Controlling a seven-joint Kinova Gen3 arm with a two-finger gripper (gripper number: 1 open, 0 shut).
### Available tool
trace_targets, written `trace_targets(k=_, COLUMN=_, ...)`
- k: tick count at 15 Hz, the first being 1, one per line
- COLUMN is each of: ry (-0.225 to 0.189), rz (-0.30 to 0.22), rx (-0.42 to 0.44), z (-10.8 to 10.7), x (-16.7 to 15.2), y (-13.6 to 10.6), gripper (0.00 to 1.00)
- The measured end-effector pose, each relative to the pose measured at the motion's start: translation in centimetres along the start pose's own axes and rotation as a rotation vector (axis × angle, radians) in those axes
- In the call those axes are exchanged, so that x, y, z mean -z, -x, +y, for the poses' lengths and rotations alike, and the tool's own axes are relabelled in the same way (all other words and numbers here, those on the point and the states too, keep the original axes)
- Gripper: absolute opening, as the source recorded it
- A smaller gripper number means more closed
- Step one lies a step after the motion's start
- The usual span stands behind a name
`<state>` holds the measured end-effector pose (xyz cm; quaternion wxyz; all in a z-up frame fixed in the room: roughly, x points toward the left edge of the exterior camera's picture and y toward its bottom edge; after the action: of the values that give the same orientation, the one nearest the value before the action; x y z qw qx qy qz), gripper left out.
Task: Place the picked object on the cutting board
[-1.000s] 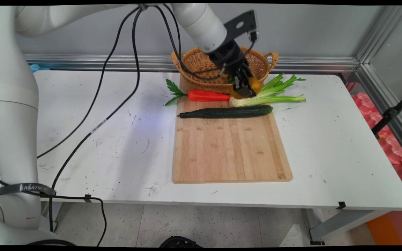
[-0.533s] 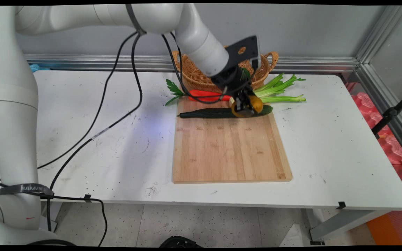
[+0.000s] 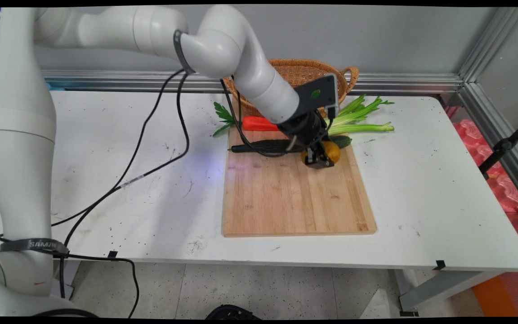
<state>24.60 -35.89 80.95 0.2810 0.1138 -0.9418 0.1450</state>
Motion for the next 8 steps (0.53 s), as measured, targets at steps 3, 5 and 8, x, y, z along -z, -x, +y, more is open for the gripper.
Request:
trace_targets(k=3, ry=0.002, rz=0.001, rx=-0.007, z=0.6, x=-1.1, y=0.2, gripper=0.00)
trace_targets(k=5, ry=0.003, rz=0.002, rx=-0.010, z=1.1, x=-2.0, y=0.3, gripper=0.00)
trace_targets(k=8, ry=0.002, rz=0.003, rx=-0.010, z=1.5, x=-3.0, y=0.5, gripper=0.00)
